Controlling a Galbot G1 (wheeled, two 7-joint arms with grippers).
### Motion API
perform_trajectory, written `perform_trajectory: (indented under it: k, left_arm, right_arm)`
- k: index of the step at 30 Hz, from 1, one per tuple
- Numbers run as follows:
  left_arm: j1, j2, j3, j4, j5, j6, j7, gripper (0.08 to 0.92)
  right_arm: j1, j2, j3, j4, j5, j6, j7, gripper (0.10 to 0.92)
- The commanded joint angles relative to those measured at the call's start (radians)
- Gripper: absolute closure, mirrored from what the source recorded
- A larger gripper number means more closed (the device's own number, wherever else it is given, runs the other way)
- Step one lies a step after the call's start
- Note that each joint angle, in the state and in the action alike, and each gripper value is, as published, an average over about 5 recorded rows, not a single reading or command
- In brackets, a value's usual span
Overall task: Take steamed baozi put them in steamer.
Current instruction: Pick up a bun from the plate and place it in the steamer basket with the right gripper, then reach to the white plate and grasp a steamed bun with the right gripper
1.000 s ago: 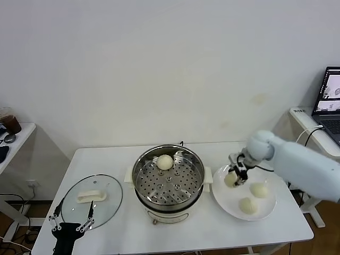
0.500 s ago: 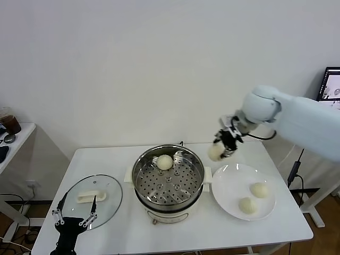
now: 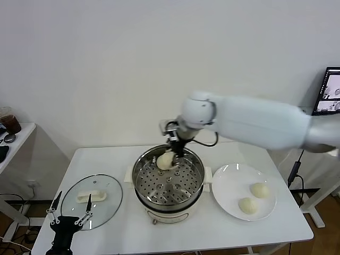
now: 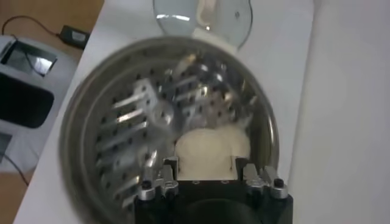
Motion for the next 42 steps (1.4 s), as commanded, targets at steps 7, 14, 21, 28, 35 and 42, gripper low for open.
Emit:
perform_trajectory:
  k: [7,14,21,28,35,42]
  left_arm:
    - [-0.016,-0.003,-0.001,0.013,0.004,-0.003,-0.001,0.177]
    - [-0.019,-0.001,-0.003,0.019,0.003,-0.006,-0.001,0.177]
    - [-0.019,-0.001,-0.005,0.022,0.003,-0.008,-0.002,0.177]
    - [-0.024,-0.002,-0.002,0.026,0.001,-0.005,-0.002,0.177]
    - [-0.035,-0.003,0.008,0.027,0.005,0.003,0.003,0.177]
    - [-0.041,0.004,0.010,0.033,0.004,0.006,0.005,0.177]
  right_arm:
    - [-0.102,0.189,-0.018,-0.133,-0.009,-0.078,0.047,0.474]
    - [-0.151,0.191,-0.011,-0.166,-0.057,-0.066,0.052,0.472]
    - [-0.168,0.191,0.007,-0.176,-0.062,-0.053,0.057,0.430]
    - [-0.111,0.107,0.028,-0.125,-0.135,-0.010,-0.024,0.249]
    - [-0.001,-0.147,0.092,0.058,-0.266,0.148,-0.194,0.203]
    - [0.042,-0.538,0.108,0.267,-0.376,0.304,-0.350,0.203]
